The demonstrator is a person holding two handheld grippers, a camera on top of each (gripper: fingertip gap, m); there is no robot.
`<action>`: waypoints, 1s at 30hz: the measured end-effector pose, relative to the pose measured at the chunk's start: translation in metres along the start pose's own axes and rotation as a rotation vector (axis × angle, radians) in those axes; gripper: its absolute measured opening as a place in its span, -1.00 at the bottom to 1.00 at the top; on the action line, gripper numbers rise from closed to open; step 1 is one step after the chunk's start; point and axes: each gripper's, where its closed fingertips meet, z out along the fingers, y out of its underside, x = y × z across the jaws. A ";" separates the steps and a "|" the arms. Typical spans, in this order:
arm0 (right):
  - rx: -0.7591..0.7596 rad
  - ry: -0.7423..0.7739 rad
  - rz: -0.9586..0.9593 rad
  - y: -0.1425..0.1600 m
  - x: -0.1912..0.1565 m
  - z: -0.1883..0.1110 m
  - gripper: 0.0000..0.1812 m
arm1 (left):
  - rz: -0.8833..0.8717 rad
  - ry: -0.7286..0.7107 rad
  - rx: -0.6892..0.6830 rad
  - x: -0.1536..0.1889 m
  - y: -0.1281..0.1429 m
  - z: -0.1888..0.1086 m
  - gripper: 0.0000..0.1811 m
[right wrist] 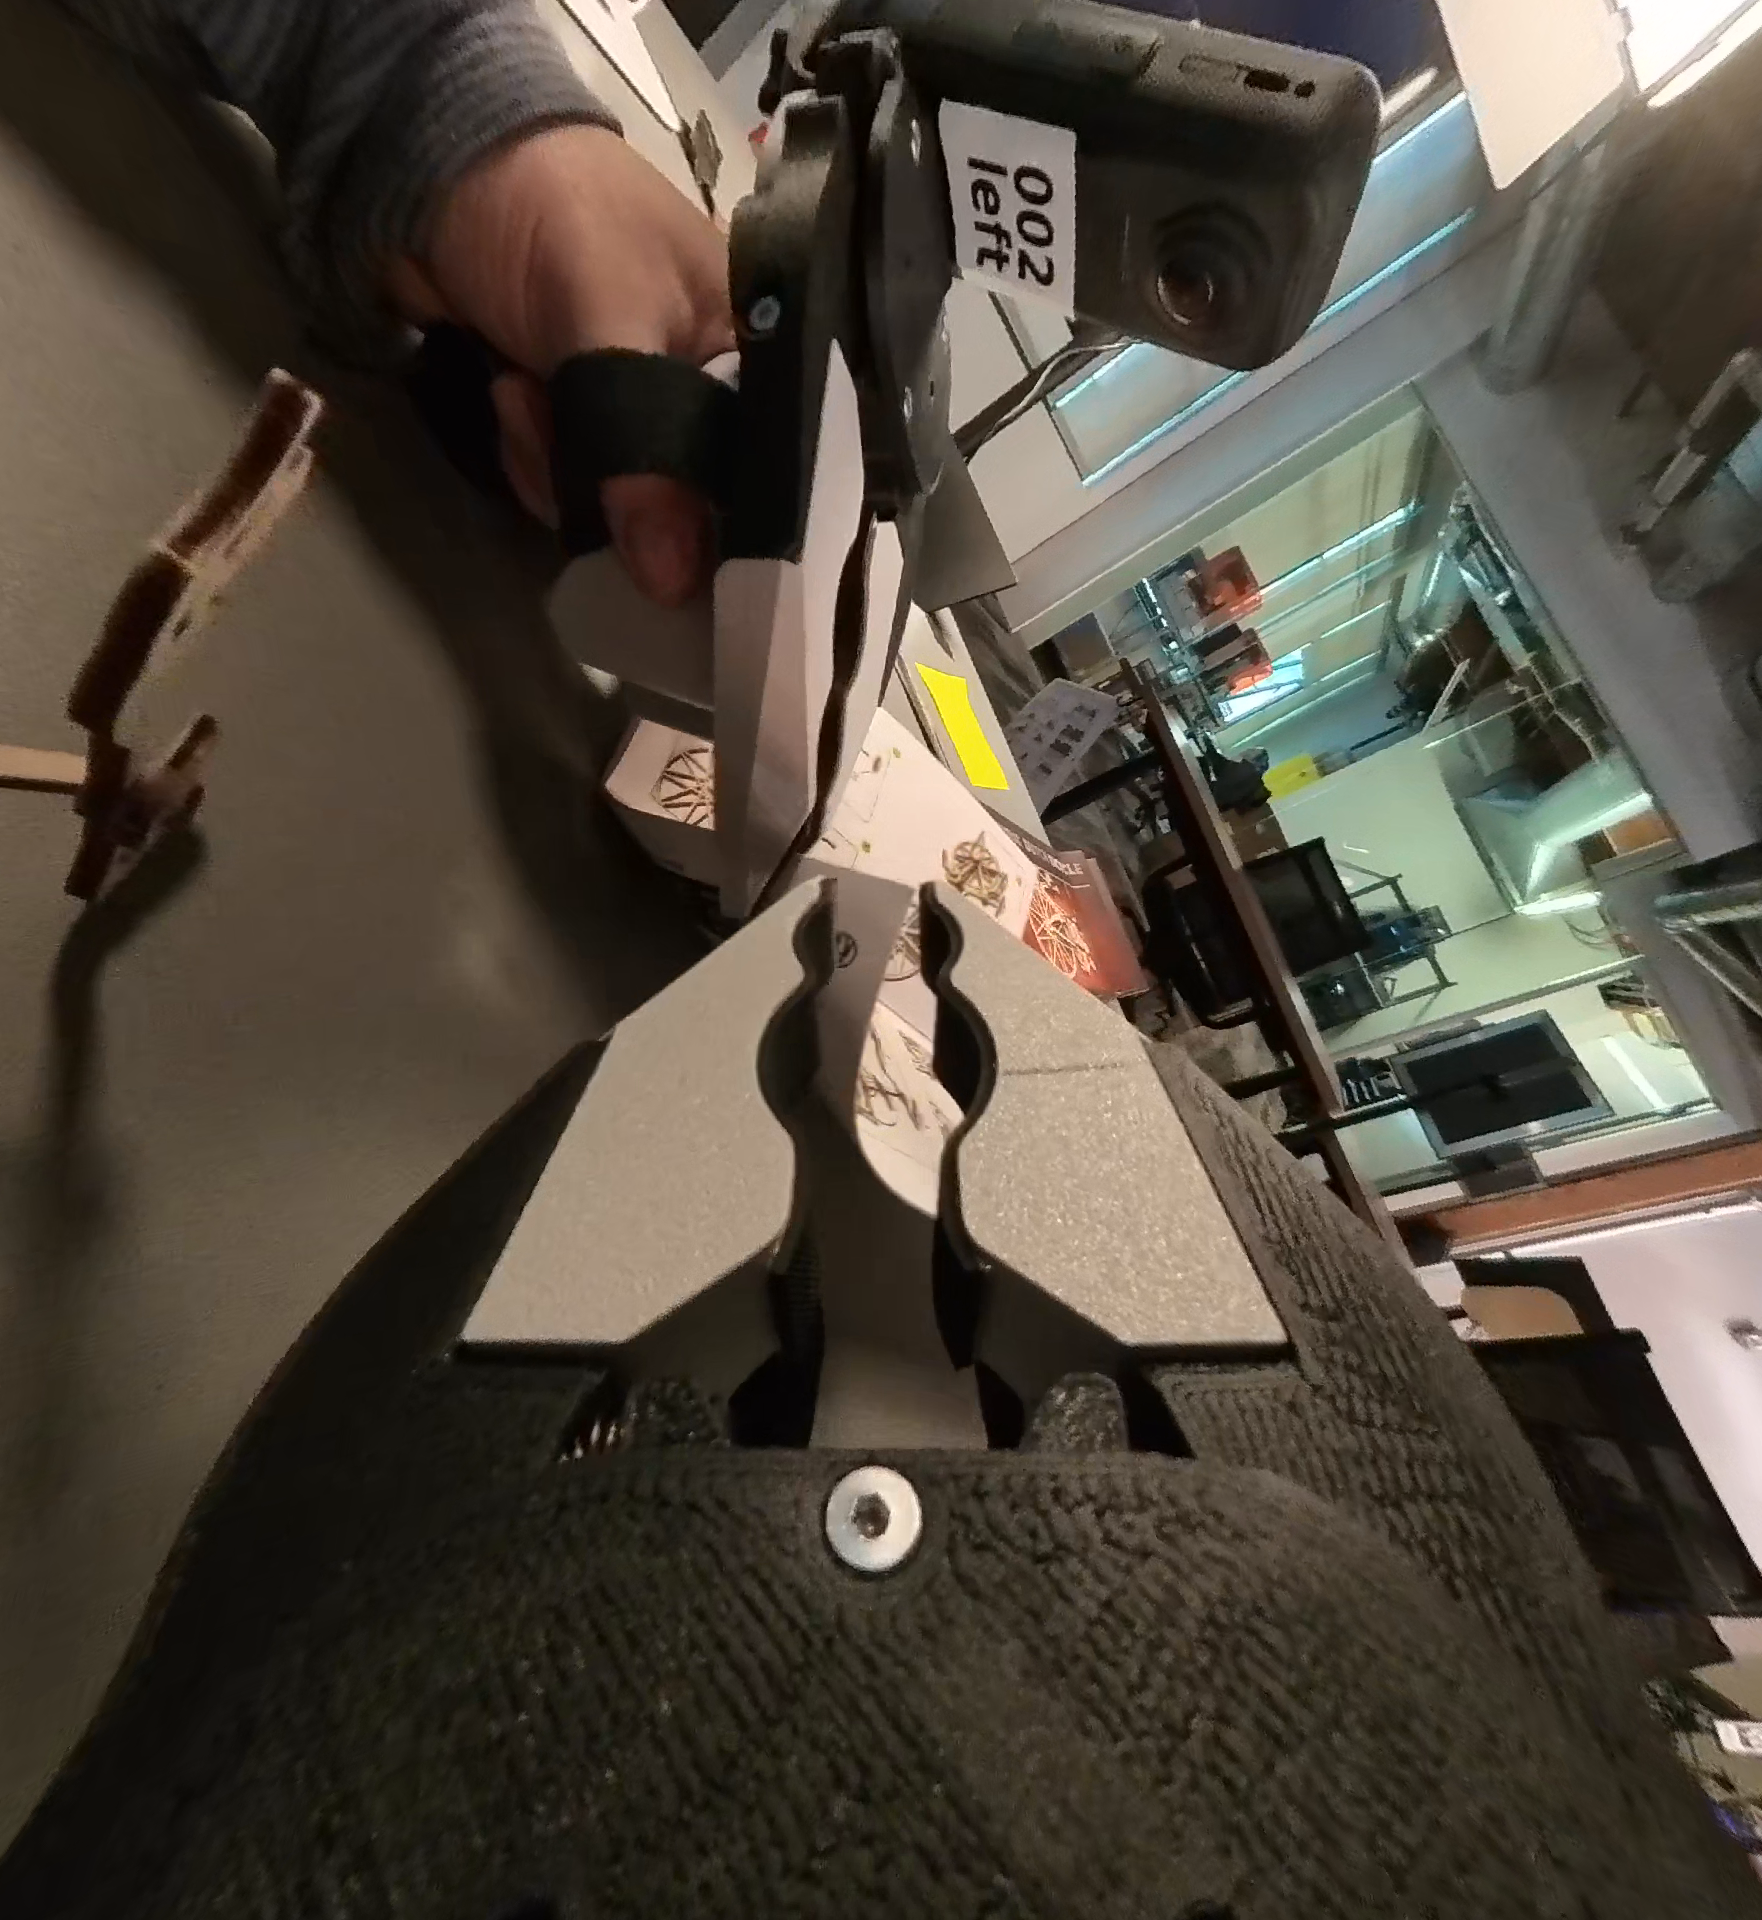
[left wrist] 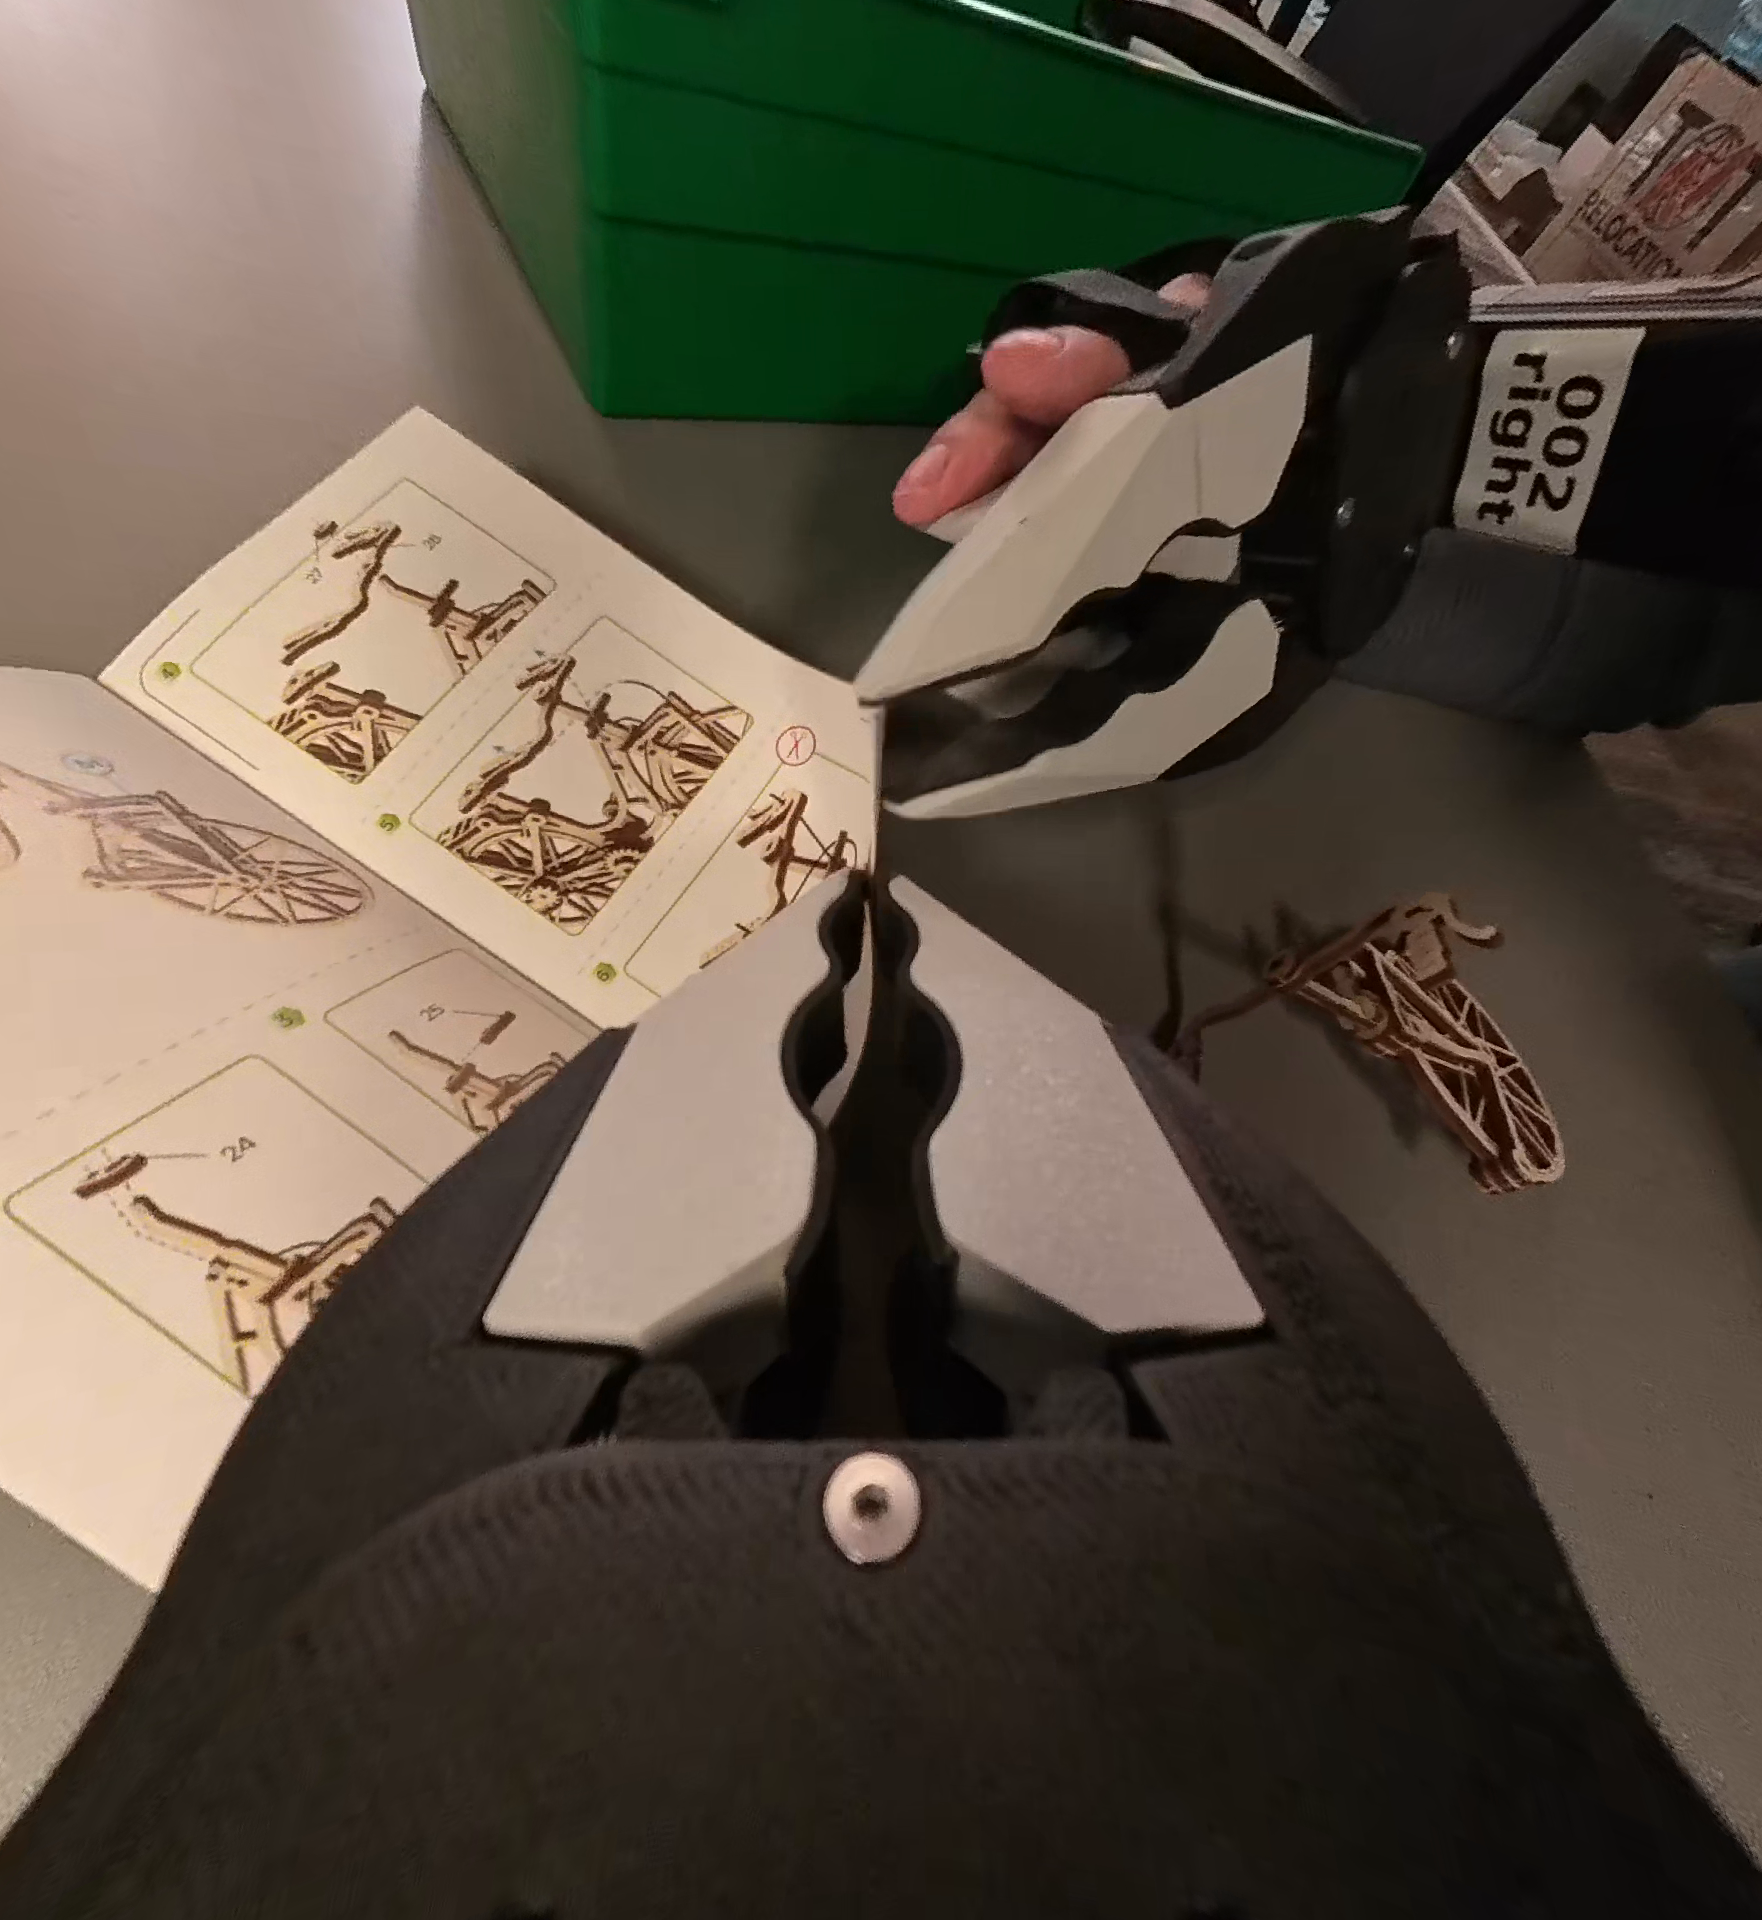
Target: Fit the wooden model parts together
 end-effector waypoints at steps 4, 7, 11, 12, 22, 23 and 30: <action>-0.010 -0.007 0.013 0.002 0.000 0.001 -0.87 | -0.004 0.000 0.003 0.000 0.000 0.000 -1.00; -0.004 -0.013 0.027 0.002 0.000 0.000 -0.89 | -0.002 -0.004 -0.002 -0.001 0.000 0.000 -1.00; 0.007 -0.015 0.040 0.001 0.001 -0.002 -0.93 | -0.003 -0.009 -0.005 -0.002 0.001 0.000 -1.00; 0.009 -0.014 0.039 0.001 0.001 -0.002 -0.94 | -0.004 -0.009 -0.005 -0.002 0.001 0.000 -1.00; 0.015 -0.008 0.018 -0.001 0.001 -0.005 -0.99 | -0.013 -0.020 0.000 -0.004 0.000 -0.001 -1.00; 0.014 -0.005 0.013 -0.001 0.001 -0.004 -0.99 | -0.015 -0.019 0.000 -0.004 0.000 -0.001 -1.00; -0.019 0.035 -0.083 0.001 0.003 -0.003 -1.00 | -0.012 -0.014 -0.009 -0.003 0.001 0.000 -1.00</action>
